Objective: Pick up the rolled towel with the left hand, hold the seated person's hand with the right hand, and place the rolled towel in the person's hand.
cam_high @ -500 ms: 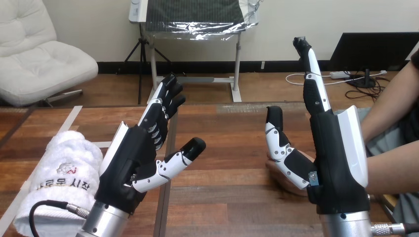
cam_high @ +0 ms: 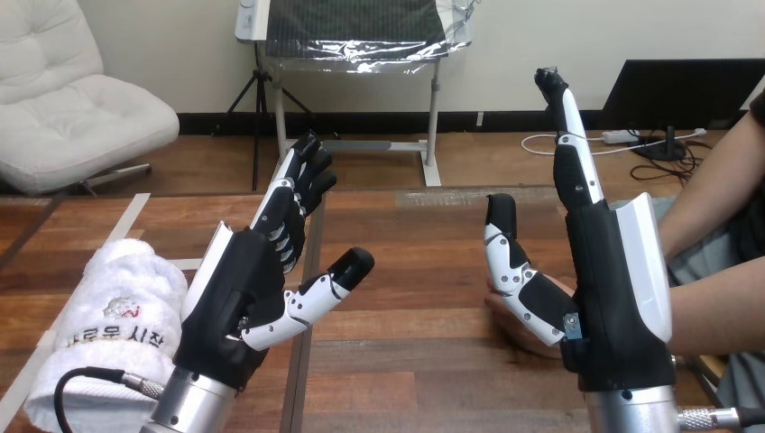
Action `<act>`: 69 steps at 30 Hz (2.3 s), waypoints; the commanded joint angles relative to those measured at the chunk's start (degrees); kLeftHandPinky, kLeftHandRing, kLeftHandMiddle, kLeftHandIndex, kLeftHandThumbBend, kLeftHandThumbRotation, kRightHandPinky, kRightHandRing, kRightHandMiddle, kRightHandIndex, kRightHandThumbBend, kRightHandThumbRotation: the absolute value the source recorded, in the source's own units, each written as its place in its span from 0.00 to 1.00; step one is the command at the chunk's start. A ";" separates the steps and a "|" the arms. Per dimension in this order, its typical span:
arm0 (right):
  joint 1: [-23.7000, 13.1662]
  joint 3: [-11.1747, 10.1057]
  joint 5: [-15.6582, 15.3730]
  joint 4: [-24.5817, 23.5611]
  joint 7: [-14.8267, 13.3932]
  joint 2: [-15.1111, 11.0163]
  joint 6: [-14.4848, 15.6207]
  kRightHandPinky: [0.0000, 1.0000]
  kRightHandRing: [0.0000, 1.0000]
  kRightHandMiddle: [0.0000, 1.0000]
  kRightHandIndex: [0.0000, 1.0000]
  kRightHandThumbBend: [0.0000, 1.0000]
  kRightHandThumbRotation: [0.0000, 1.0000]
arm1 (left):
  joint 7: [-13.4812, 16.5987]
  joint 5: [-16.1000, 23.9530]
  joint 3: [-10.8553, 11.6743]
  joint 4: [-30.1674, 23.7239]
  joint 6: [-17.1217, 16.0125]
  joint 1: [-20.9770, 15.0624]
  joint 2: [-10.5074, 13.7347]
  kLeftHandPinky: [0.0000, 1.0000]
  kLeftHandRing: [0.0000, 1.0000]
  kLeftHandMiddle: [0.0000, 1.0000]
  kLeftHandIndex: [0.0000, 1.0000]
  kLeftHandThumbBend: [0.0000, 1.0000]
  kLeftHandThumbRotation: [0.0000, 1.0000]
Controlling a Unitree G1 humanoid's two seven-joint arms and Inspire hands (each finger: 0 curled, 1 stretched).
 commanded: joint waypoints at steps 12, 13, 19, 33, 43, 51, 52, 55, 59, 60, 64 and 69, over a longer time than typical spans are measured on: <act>-3.34 -0.62 -0.05 -0.31 -0.43 0.58 -0.66 1.00 1.00 1.00 1.00 0.00 0.00 | 0.32 0.08 -0.01 -1.83 -1.57 -2.55 -0.41 1.00 0.96 0.97 1.00 0.63 0.35; -3.33 -0.61 0.08 -0.28 -0.39 0.57 -0.73 1.00 1.00 1.00 1.00 0.00 0.00 | 0.28 0.02 -0.02 -1.80 -1.62 -2.55 -0.43 0.99 0.96 0.97 1.00 0.63 0.35; -3.24 -0.57 0.35 -0.33 -0.30 0.66 -0.64 1.00 1.00 1.00 1.00 0.00 0.00 | 0.06 -0.56 -0.11 -1.72 -1.63 -2.46 -0.59 0.99 0.96 0.98 0.99 0.63 0.35; -2.99 -0.50 0.54 -0.48 -0.29 0.74 -0.57 1.00 1.00 1.00 1.00 0.00 0.00 | 0.45 -0.82 -0.22 -2.49 -1.13 -1.58 -1.08 1.00 0.96 0.97 0.99 0.64 0.35; -2.52 -0.62 -0.74 -1.06 -0.68 0.78 -0.30 1.00 1.00 1.00 1.00 0.00 0.00 | 4.74 2.48 0.48 -4.67 -1.76 0.26 -3.37 1.00 0.97 0.98 0.99 0.64 0.35; -2.52 -0.73 0.20 -1.01 -0.47 0.78 -0.52 1.00 1.00 1.00 1.00 0.00 0.00 | 13.99 13.97 1.94 -7.53 -3.37 2.28 -5.34 1.00 0.99 1.00 1.00 0.61 0.30; -2.53 -0.73 0.25 -1.01 -0.43 0.77 -0.51 1.00 1.00 1.00 1.00 0.00 0.00 | 16.17 16.74 2.37 -8.28 -3.21 2.67 -5.91 1.00 0.99 1.00 1.00 0.61 0.30; -2.56 -0.75 0.32 -1.01 -0.36 0.73 -0.49 1.00 1.00 1.00 1.00 0.00 0.00 | 19.51 20.56 2.62 -9.29 -2.83 3.16 -6.57 0.99 0.99 1.00 1.00 0.61 0.28; -2.66 -0.73 0.54 -0.82 -0.27 0.67 -0.61 1.00 1.00 1.00 1.00 0.00 0.00 | 25.96 27.32 3.62 -10.27 -3.03 3.51 -8.02 0.97 0.98 0.99 0.99 0.63 0.24; -2.68 -0.74 0.54 -0.79 -0.25 0.64 -0.63 1.00 1.00 1.00 1.00 0.00 0.00 | 26.84 28.30 3.65 -10.50 -2.77 3.60 -8.11 0.97 0.98 0.99 0.98 0.63 0.23; -2.87 -0.82 0.41 -0.48 -0.32 0.40 -0.92 1.00 1.00 1.00 1.00 0.00 0.00 | 32.56 36.66 4.60 -11.98 -0.69 3.81 -8.00 0.97 0.98 0.99 0.98 0.64 0.24; -2.92 -0.82 0.13 -0.44 -0.46 0.52 -0.74 1.00 1.00 1.00 1.00 0.00 0.00 | 37.47 43.19 5.33 -13.42 2.71 3.76 -7.82 0.97 0.99 1.00 0.99 0.65 0.27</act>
